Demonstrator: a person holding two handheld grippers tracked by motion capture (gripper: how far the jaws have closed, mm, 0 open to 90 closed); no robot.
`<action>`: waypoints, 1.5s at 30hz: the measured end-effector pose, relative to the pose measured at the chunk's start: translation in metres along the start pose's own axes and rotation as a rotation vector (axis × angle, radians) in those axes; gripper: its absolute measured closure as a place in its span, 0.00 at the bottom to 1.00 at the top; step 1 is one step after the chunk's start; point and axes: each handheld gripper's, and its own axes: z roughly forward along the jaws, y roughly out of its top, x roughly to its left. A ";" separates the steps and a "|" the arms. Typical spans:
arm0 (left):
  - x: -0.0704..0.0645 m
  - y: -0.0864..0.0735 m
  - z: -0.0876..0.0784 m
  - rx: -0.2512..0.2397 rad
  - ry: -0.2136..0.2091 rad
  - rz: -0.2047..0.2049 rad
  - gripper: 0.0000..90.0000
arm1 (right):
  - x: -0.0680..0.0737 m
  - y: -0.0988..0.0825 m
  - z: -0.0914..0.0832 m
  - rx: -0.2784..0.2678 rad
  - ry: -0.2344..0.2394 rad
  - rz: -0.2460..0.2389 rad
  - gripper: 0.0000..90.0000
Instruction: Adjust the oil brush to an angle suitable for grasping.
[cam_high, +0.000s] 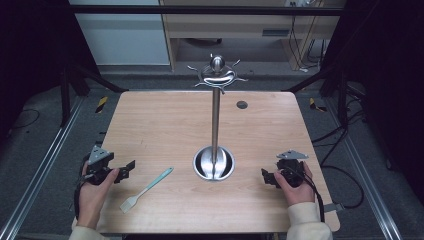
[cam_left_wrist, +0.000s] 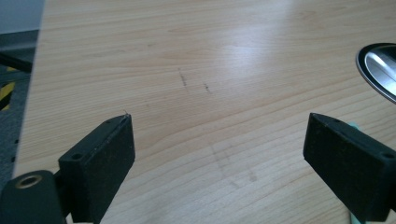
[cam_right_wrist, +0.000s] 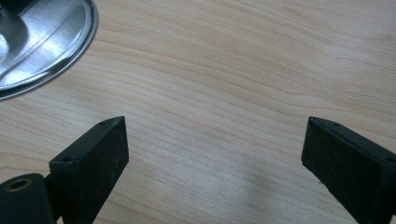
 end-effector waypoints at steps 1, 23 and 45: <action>0.000 0.001 -0.003 -0.001 0.002 0.008 0.11 | 0.000 0.000 0.000 0.002 0.002 0.008 0.09; -0.085 0.021 0.021 0.143 -0.159 0.261 0.87 | -0.003 -0.001 -0.001 -0.004 0.001 0.033 0.09; -0.114 0.003 0.048 0.296 -0.217 0.356 1.00 | -0.002 -0.001 0.000 -0.001 0.004 0.023 0.09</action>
